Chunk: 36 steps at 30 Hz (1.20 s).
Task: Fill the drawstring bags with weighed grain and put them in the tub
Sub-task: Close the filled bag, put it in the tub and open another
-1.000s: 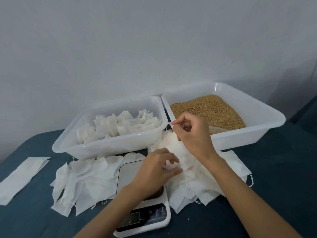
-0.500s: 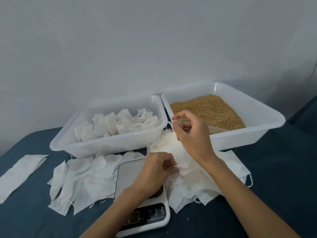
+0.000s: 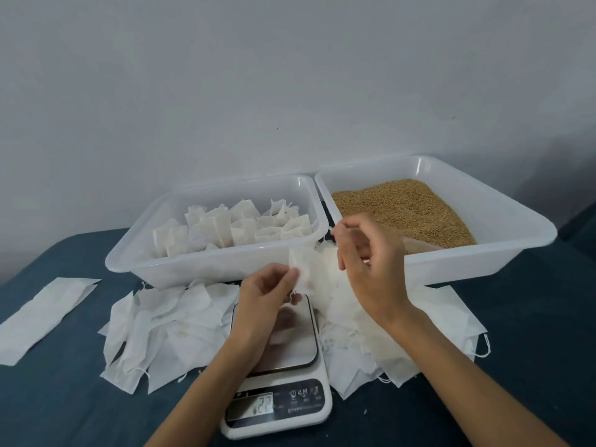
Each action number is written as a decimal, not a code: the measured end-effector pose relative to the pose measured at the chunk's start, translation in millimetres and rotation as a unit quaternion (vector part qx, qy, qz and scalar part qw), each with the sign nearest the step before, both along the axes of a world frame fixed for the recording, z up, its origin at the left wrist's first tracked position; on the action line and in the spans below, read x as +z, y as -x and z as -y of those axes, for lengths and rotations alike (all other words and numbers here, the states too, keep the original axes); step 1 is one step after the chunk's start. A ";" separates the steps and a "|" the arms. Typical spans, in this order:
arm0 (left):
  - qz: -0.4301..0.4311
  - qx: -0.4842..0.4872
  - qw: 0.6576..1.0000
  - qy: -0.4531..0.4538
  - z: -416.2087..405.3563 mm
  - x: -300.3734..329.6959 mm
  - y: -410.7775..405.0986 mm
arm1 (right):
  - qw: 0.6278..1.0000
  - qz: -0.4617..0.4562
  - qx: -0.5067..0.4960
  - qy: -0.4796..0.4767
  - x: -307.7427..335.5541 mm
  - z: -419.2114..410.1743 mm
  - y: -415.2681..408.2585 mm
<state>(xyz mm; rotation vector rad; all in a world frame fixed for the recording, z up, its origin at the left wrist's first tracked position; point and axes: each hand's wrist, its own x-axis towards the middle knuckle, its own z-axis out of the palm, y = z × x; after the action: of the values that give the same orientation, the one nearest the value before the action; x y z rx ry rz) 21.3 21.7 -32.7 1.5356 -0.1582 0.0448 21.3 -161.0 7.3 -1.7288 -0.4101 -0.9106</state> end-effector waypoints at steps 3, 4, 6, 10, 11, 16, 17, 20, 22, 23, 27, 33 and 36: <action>0.054 0.050 0.997 -0.016 -15.9 2.0 -1.5 | 0.996 -0.040 0.060 0.049 -12.5 -16.2 6.1; 0.075 0.071 0.994 -0.034 -21.9 2.0 -1.7 | 0.993 -0.053 0.077 0.068 -17.3 -21.8 8.1; 0.101 0.108 0.988 -0.041 -30.1 0.9 -2.3 | 0.988 -0.076 0.104 0.086 -24.0 -31.5 11.5; 0.018 0.022 0.994 0.107 -9.3 5.8 10.9 | 0.988 -0.080 0.119 0.059 -21.8 -38.4 15.2; -0.003 0.001 0.992 0.125 -1.9 6.5 13.2 | 0.988 -0.083 0.119 0.050 -21.6 -38.4 15.7; -0.084 -0.036 0.967 0.237 34.9 12.9 13.1 | 0.994 -0.080 0.070 0.026 -23.2 -36.2 15.3; -0.090 -0.037 0.966 0.241 41.4 13.1 12.3 | 0.995 -0.076 0.056 0.021 -23.4 -35.5 14.7; -0.071 -0.016 0.980 0.187 47.3 6.9 8.3 | 0.996 -0.077 0.033 0.017 -22.3 -32.6 12.3; -0.056 0.002 0.988 0.141 34.2 1.6 8.5 | 0.995 -0.089 0.032 0.021 -22.5 -31.0 11.6; -0.056 0.011 0.991 0.125 24.1 -1.1 9.2 | 0.995 -0.094 0.033 0.025 -22.9 -30.8 11.4; -0.048 0.083 0.991 0.090 -17.5 -6.3 11.1 | 0.991 -0.110 0.058 0.051 -24.7 -31.8 11.9; 0.105 0.147 0.983 -0.044 -49.3 -0.4 13.5 | 0.976 -0.156 0.141 0.060 -28.6 -39.3 16.0; 0.118 0.039 0.992 -0.027 -36.3 3.2 21.0 | 0.964 -0.183 0.188 0.040 -27.8 -44.0 18.8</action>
<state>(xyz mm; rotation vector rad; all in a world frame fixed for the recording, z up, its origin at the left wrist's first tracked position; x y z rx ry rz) 0.4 58.1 -29.5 1.5879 -0.2887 0.2863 2.4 -117.0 -20.5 -1.7665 -0.5095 -0.2975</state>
